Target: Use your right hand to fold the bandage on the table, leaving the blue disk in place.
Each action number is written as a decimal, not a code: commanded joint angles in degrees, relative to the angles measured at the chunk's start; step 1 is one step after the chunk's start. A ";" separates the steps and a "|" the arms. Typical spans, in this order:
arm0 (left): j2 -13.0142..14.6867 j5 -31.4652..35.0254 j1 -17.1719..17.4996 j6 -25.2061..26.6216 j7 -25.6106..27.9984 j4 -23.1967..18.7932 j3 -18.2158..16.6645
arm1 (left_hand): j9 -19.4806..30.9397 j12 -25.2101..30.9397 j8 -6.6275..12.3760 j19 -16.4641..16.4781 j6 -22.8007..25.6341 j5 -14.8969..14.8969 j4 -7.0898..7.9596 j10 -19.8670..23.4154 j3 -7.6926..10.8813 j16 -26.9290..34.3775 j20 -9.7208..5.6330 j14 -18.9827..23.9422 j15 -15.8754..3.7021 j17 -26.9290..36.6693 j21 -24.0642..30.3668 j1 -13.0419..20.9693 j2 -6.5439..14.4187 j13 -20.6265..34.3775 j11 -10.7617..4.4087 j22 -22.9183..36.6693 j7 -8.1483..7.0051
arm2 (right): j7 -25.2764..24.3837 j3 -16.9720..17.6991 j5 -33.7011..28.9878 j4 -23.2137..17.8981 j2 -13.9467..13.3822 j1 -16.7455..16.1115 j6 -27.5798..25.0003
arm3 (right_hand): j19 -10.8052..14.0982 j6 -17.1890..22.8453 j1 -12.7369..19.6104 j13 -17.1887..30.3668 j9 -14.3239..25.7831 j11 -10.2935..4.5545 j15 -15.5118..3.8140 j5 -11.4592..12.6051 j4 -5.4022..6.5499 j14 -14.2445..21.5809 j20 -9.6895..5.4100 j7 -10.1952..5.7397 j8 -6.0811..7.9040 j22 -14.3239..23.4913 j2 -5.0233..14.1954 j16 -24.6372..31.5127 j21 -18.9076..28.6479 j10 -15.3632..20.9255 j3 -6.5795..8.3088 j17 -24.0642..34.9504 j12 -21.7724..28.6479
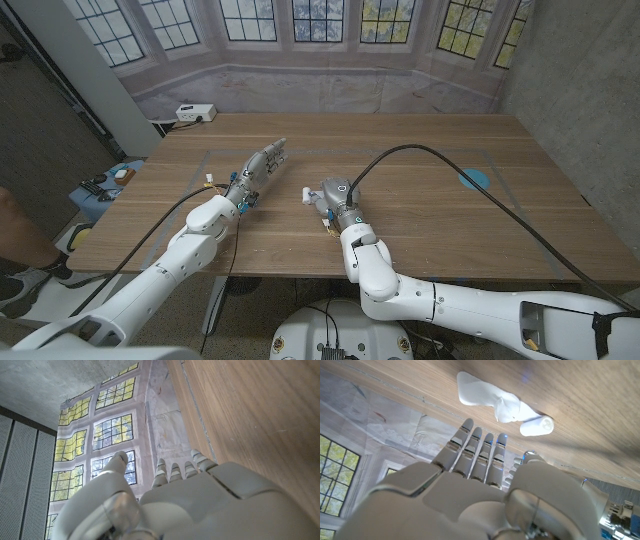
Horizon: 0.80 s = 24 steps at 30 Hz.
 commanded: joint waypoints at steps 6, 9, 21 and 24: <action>1.08 0.29 1.86 -0.08 1.67 -2.71 -0.65 | 0.17 -0.14 -0.02 -0.12 -0.04 0.27 -0.17 -0.21 0.45 -0.08 0.04 -0.25 0.01 0.14 -0.15 0.18 0.34 0.23 -0.33 0.14 0.08 | -0.27 9.52 0.73 -3.58 0.71 -6.15 4.22 | 0.50 0.71 -0.47 0.23 -0.04 0.05 -1.10 0.03 0.01 0.91 -0.01 0.17 0.47 0.07 -0.39 0.32 0.54 0.75 0.51 -0.01 0.30; 1.19 0.39 2.14 -0.19 1.91 -3.12 -0.70 | 0.17 -0.12 -0.02 -0.13 -0.05 0.27 -0.17 -0.18 0.46 -0.08 0.05 -0.24 0.04 0.14 -0.15 0.18 0.33 0.23 -0.33 0.14 0.06 | -0.52 11.01 1.74 -4.38 0.55 -6.91 5.28 | 0.51 0.81 -0.56 0.23 -0.04 0.09 -1.17 0.02 -0.01 0.90 -0.08 0.16 0.50 0.07 -0.43 0.31 0.55 0.79 0.54 0.00 0.29; 1.76 0.71 3.30 -0.34 3.04 -4.97 -0.99 | 0.17 -0.11 0.01 -0.08 0.03 0.27 -0.19 -0.14 0.48 -0.07 0.03 -0.20 0.04 0.14 -0.13 0.19 0.33 0.23 -0.41 0.14 0.08 | -1.71 16.49 7.30 -6.87 0.57 -9.41 8.34 | 0.48 1.01 -0.73 0.25 -0.03 0.17 -1.76 0.00 -0.13 0.99 -0.36 0.19 0.51 0.06 -0.51 0.33 0.55 1.01 0.69 -0.01 0.29; 1.85 0.86 3.50 -0.38 3.40 -5.27 -1.06 | 0.17 -0.12 0.01 -0.04 0.04 0.27 -0.20 -0.15 0.48 -0.06 0.02 -0.19 0.06 0.14 -0.11 0.19 0.34 0.23 -0.43 0.14 0.12 | -2.32 17.74 9.00 -7.11 0.86 -9.84 8.90 | 0.52 0.97 -0.77 0.26 -0.02 0.12 -1.90 0.00 -0.18 1.04 -0.46 0.34 0.48 0.06 -0.53 0.34 0.57 1.04 0.75 -0.02 0.28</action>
